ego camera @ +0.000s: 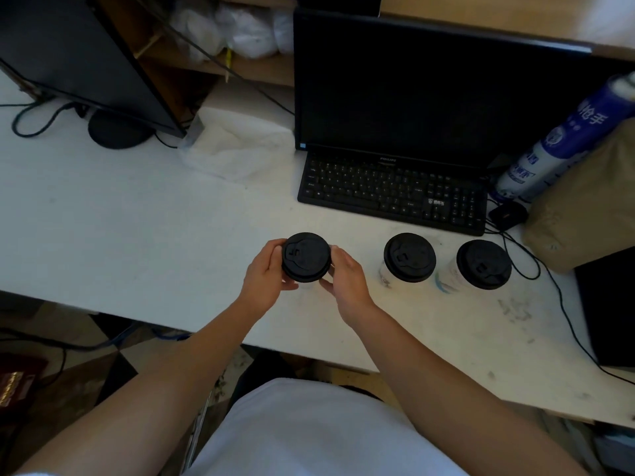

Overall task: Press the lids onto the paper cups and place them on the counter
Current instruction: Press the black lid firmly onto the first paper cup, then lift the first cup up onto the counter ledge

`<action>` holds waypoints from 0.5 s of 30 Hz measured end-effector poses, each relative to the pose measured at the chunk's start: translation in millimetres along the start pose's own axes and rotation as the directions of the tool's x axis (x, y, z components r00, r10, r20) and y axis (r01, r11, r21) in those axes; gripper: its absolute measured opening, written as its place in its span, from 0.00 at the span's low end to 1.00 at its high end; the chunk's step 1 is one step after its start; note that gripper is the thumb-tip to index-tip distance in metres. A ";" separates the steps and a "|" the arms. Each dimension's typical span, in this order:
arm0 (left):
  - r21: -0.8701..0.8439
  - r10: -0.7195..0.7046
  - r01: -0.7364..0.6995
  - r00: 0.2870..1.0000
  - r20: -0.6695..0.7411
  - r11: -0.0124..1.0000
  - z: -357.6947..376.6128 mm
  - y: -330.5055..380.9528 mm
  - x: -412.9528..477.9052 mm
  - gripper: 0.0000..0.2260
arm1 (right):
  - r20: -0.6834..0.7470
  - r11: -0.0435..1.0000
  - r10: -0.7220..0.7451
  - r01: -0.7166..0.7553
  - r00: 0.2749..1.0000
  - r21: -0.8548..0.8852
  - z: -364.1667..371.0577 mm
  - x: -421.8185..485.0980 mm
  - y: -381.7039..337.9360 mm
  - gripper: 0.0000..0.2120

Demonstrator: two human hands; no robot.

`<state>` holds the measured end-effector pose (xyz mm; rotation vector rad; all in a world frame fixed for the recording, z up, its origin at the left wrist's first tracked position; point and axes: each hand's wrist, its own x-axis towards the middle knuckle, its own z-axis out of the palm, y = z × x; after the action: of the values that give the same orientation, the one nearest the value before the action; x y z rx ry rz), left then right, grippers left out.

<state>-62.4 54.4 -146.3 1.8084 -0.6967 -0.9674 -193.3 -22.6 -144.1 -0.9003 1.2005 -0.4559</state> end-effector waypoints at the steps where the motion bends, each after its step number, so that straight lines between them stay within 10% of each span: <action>1: -0.005 -0.017 0.017 1.000 -0.015 1.000 1.9 0.9 -0.1 0.14 | 0.009 1.000 0.014 -0.014 1.000 0.022 -0.3 -1.4 -2.0 0.15; 9: 0.028 -0.108 0.111 0.990 -0.091 0.993 -4.9 9.7 5.6 0.14 | 0.186 0.987 0.159 -0.160 0.970 -0.008 -9.7 -8.9 -23.4 0.21; 15: -0.190 -0.298 0.278 0.950 -0.089 0.942 -14.0 13.9 10.3 0.18 | 0.295 0.978 0.061 0.002 0.953 -0.210 -13.5 -12.9 -20.7 0.26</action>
<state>-45.8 47.2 -133.4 1.8230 -0.2668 -1.0684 -207.1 -30.0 -121.1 -1.0878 0.9904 -0.1600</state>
